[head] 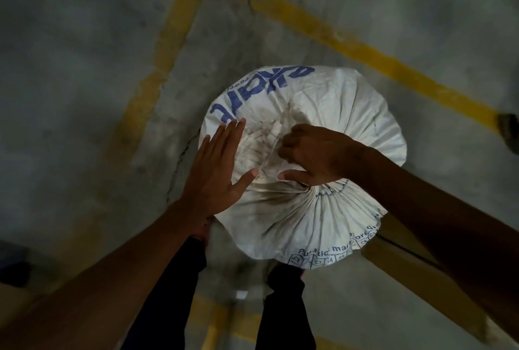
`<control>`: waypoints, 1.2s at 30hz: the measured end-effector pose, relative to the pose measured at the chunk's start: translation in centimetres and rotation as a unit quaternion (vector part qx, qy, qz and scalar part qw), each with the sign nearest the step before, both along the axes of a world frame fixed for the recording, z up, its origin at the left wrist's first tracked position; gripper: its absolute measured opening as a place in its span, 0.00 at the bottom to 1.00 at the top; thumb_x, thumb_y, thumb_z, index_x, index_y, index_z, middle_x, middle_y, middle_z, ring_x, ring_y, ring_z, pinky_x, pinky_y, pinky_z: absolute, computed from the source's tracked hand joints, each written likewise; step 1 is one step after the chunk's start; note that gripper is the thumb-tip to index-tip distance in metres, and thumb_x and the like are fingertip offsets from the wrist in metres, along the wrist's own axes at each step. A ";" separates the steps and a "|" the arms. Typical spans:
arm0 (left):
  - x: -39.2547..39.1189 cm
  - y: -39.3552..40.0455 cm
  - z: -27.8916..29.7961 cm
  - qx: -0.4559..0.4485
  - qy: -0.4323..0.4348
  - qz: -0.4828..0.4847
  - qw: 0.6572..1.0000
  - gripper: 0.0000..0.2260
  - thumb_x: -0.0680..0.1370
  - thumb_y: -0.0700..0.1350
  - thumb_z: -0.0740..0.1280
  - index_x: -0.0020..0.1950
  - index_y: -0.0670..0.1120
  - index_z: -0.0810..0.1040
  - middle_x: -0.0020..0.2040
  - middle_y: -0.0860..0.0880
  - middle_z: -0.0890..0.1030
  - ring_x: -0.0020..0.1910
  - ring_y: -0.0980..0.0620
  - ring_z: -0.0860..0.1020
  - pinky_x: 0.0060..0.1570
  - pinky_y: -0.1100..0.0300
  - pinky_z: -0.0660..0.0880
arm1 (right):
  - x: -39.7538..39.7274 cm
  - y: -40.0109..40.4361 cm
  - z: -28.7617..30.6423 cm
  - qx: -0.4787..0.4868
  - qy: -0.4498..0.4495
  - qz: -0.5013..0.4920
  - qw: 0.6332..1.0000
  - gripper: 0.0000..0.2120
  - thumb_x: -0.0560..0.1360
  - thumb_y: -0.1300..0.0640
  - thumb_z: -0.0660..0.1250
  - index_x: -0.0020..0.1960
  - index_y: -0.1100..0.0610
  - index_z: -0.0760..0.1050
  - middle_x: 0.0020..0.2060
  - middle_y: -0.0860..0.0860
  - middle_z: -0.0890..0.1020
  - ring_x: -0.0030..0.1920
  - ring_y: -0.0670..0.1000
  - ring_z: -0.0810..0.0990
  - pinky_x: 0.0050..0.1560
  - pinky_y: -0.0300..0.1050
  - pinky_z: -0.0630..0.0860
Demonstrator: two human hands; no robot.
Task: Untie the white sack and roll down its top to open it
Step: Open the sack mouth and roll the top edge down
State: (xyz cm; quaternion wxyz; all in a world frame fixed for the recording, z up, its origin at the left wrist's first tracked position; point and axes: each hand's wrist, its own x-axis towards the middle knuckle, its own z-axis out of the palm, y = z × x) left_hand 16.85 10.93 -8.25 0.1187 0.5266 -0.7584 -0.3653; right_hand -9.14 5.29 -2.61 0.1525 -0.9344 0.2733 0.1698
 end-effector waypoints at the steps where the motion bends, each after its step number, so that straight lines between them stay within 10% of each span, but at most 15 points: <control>1: 0.0 0.0 0.0 -0.002 0.001 -0.001 1.000 0.41 0.81 0.68 0.58 0.87 0.50 0.46 0.87 0.49 0.52 0.86 0.46 0.50 0.82 0.36 0.56 | 0.2 0.0 0.1 0.005 0.006 -0.004 1.000 0.30 0.83 0.35 0.50 0.55 0.58 0.78 0.43 0.57 0.85 0.44 0.61 0.83 0.61 0.55 0.74; 5: -0.2 -0.1 0.1 0.003 0.000 -0.002 1.000 0.41 0.81 0.68 0.59 0.87 0.51 0.46 0.87 0.49 0.52 0.86 0.46 0.51 0.82 0.37 0.56 | 0.3 0.3 0.5 0.050 0.057 -0.076 0.994 0.35 0.81 0.33 0.38 0.61 0.53 0.76 0.48 0.54 0.86 0.48 0.58 0.85 0.57 0.53 0.73; 13: -0.8 -0.9 0.3 -0.003 0.007 -0.011 1.000 0.41 0.81 0.68 0.59 0.87 0.50 0.48 0.87 0.48 0.55 0.86 0.45 0.53 0.82 0.37 0.55 | -1.5 1.2 1.6 0.185 0.160 -0.367 0.898 0.23 0.85 0.39 0.54 0.67 0.53 0.77 0.61 0.59 0.83 0.60 0.61 0.82 0.55 0.50 0.73; 19: -1.0 -1.6 0.3 -0.020 0.003 -0.016 1.000 0.43 0.80 0.72 0.53 0.87 0.49 0.49 0.87 0.48 0.55 0.86 0.45 0.53 0.81 0.36 0.56 | -2.6 2.6 0.7 0.204 0.269 -0.340 0.878 0.62 0.64 0.23 0.71 0.83 0.46 0.41 0.72 0.57 0.77 0.69 0.62 0.78 0.66 0.57 0.74; 28: -2.0 -2.5 0.6 -0.046 -0.001 -0.053 0.998 0.41 0.81 0.72 0.53 0.86 0.50 0.50 0.86 0.47 0.57 0.86 0.44 0.54 0.81 0.35 0.56 | -3.9 4.4 -0.3 0.009 0.202 -0.113 0.973 0.48 0.56 0.23 0.74 0.67 0.50 0.77 0.67 0.57 0.77 0.64 0.62 0.76 0.64 0.58 0.61; 36: -3.7 -2.2 0.3 -0.077 -0.002 -0.093 0.993 0.38 0.80 0.68 0.60 0.81 0.44 0.63 0.80 0.43 0.69 0.83 0.41 0.62 0.81 0.38 0.58 | -4.2 5.5 0.0 0.038 0.237 -0.147 0.960 0.41 0.63 0.27 0.73 0.72 0.44 0.73 0.77 0.57 0.64 0.75 0.63 0.64 0.73 0.61 0.59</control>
